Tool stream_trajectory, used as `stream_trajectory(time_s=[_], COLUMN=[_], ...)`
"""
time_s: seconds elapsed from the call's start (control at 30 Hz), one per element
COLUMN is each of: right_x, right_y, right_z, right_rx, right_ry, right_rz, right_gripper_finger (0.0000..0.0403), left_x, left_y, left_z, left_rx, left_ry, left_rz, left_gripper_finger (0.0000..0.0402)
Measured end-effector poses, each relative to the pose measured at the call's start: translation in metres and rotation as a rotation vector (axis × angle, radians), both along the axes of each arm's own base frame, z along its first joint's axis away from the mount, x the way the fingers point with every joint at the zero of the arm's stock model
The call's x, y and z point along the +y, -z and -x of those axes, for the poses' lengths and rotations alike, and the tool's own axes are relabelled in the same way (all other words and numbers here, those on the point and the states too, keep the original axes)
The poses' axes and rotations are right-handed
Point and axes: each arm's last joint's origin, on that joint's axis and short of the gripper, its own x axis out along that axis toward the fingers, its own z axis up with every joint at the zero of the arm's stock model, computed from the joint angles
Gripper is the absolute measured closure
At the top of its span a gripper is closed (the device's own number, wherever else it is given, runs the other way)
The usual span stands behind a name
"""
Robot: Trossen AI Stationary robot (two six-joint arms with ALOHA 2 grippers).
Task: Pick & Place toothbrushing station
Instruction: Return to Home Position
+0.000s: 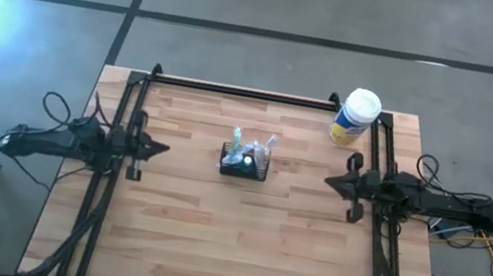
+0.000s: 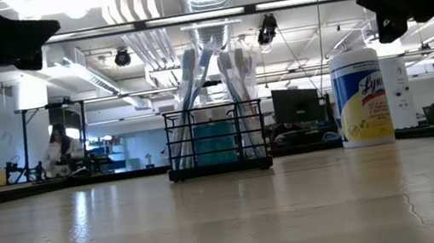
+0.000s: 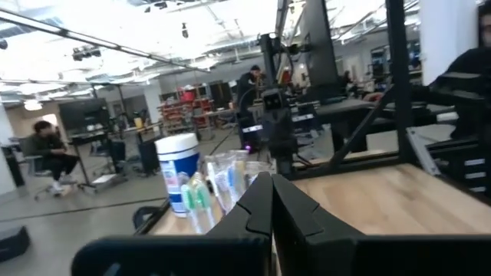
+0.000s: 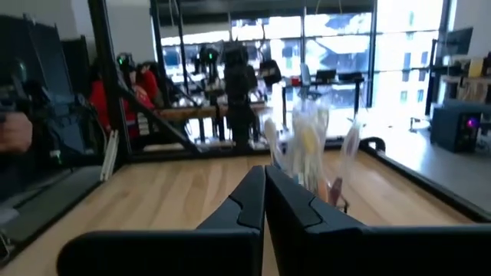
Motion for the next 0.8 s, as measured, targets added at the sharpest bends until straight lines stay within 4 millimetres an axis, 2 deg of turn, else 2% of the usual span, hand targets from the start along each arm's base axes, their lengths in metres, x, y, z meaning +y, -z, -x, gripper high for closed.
stream_trajectory(time_s=[0.3,0.5,0.7,0.8], right_x=[0.0,-0.003,-0.002,-0.002], right_y=[-0.008,0.004,0.002,0.002], right_z=[0.009,0.007,0.008,0.008], right_rx=[-0.101,0.018,0.004,0.008], right_ry=[0.016,0.118,0.134,0.134], right_rz=[-0.022,-0.054,-0.006,0.027], right_gripper_finger=[0.0394,0.0394,0.0394,0.0394], left_x=[-0.001,0.0,0.001,0.003], left_y=[0.004,0.01,0.014,0.019], left_z=[-0.001,-0.001,-0.001,-0.001], left_rx=[0.034,0.089,0.155,0.172], left_ry=[0.036,0.033,-0.001,-0.074], left_rz=[0.024,0.162,0.223,0.276], left_gripper_finger=[0.04,0.0401,0.04,0.04])
